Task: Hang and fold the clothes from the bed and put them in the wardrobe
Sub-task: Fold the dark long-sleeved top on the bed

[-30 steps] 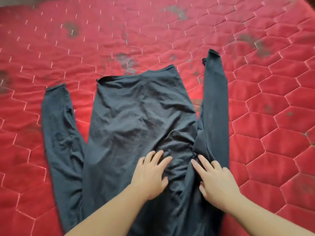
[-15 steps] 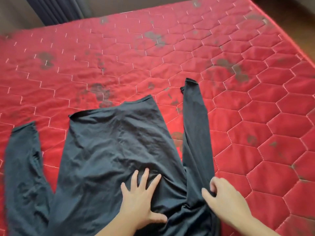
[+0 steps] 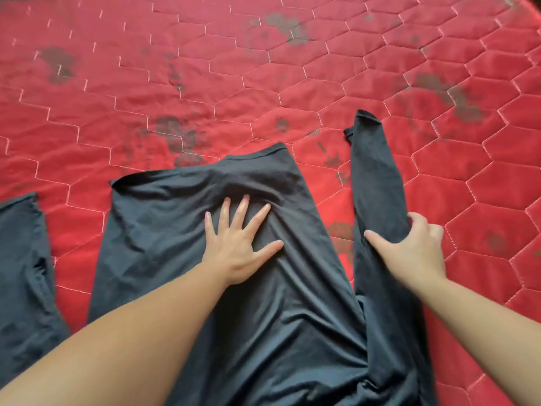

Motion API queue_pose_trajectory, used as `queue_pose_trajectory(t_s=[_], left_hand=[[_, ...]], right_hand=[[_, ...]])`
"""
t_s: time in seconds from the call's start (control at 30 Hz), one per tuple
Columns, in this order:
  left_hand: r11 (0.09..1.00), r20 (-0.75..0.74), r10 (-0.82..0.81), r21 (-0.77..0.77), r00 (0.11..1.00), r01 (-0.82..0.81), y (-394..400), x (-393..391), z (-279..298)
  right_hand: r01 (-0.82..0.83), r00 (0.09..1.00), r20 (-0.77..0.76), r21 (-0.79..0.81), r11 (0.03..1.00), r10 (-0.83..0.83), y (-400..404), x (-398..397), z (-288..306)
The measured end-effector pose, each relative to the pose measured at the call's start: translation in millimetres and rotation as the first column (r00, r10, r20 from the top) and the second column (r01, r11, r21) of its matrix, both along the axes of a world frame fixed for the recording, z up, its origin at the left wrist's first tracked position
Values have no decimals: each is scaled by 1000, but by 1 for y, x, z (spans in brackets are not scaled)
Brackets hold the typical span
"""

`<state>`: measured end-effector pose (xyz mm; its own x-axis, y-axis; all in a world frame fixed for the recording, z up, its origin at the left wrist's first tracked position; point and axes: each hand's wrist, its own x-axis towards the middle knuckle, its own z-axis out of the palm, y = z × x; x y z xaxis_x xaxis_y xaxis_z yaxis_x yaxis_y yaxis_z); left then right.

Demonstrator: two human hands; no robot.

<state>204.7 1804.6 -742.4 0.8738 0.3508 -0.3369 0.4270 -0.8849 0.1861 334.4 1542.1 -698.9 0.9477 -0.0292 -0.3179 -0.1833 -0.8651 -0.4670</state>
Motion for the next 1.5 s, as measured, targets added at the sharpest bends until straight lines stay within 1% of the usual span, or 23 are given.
queue_pose_trajectory(t_s=[0.13, 0.27, 0.37, 0.4, 0.47, 0.5, 0.53, 0.57, 0.6, 0.63, 0.67, 0.77, 0.83, 0.93, 1.07, 1.1, 1.13, 1.2, 1.27, 1.33, 1.37, 1.4, 1.5], left_hand=[[1000, 84, 24, 2, 996, -24, 24, 37, -4], [999, 33, 29, -29, 999, -28, 35, 65, -3], [980, 111, 104, -181, 988, -83, 39, 64, 8], [965, 208, 158, -240, 965, -106, 41, 62, 12], [907, 405, 326, -389, 854, -162, 42, 56, 22], [805, 403, 468, -561, 787, -192, 40, 53, 28], [582, 263, 627, -783, 733, -217, 38, 50, 34], [263, 23, 721, -934, 693, -243, 37, 50, 39], [-26, -211, 720, -960, 661, -279, 36, 49, 41], [-189, -350, 681, -932, 643, -308, 36, 47, 41], [-240, -407, 643, -912, 649, -334, 36, 44, 41], [-135, -330, 619, -939, 712, -317, 34, 38, 36], [-69, -289, 653, -943, 700, -325, 31, 36, 33], [90, -188, 717, -930, 671, -357, 28, 34, 35], [216, -59, 777, -910, 626, -353, 30, 39, 44], [194, -51, 800, -921, 598, -338, 32, 43, 48], [113, -83, 830, -943, 551, -313, 34, 49, 53], [-126, -239, 860, -955, 451, -267, 37, 58, 65], [-258, -364, 830, -922, 423, -288, 42, 64, 68], [-399, -480, 780, -876, 402, -272, 47, 65, 67], [-458, -521, 754, -853, 400, -249, 47, 65, 65], [-473, -539, 737, -842, 407, -258, 47, 64, 62], [-346, -519, 726, -842, 450, -414, 44, 55, 47]], right_hand=[[-37, 999, -23, -67, 997, 35, 25, 29, -6], [-127, 992, -40, -215, 968, 122, 45, 47, -6], [-232, 960, 147, -64, 971, 239, 74, 51, 9], [-269, 932, 259, 19, 963, 255, 88, 44, 17], [-427, 820, 471, 126, 895, 325, 123, 18, 37], [-546, 755, 501, 125, 829, 422, 138, 3, 42], [-663, 694, 455, 99, 742, 559, 149, -12, 42], [-755, 634, 339, 77, 651, 695, 156, -29, 38], [-816, 575, 199, 80, 572, 793, 158, -43, 33], [-844, 536, 103, 106, 527, 838, 157, -54, 27], [-844, 531, 70, 137, 519, 844, 153, -63, 22], [-764, 644, 118, 158, 626, 756, 131, -77, 13], [-737, 675, 86, 11, 676, 733, 109, -85, 6], [-747, 644, 47, -176, 641, 764, 75, -93, -2], [-762, 637, -35, -179, 623, 770, 50, -98, 1], [-766, 632, -71, -202, 610, 771, 45, -97, 3], [-768, 632, -116, -230, 598, 766, 41, -95, 5], [-760, 644, -189, -267, 593, 741, 32, -90, 11], [-752, 658, -259, -262, 605, 707, 24, -83, 20], [-737, 642, -420, -111, 666, 641, 21, -72, 32], [-712, 594, -532, 2, 702, 603, 21, -66, 37], [-695, 504, -647, 90, 714, 572, 20, -61, 40], [-742, 213, -843, 189, 643, 494, 19, -50, 46]])
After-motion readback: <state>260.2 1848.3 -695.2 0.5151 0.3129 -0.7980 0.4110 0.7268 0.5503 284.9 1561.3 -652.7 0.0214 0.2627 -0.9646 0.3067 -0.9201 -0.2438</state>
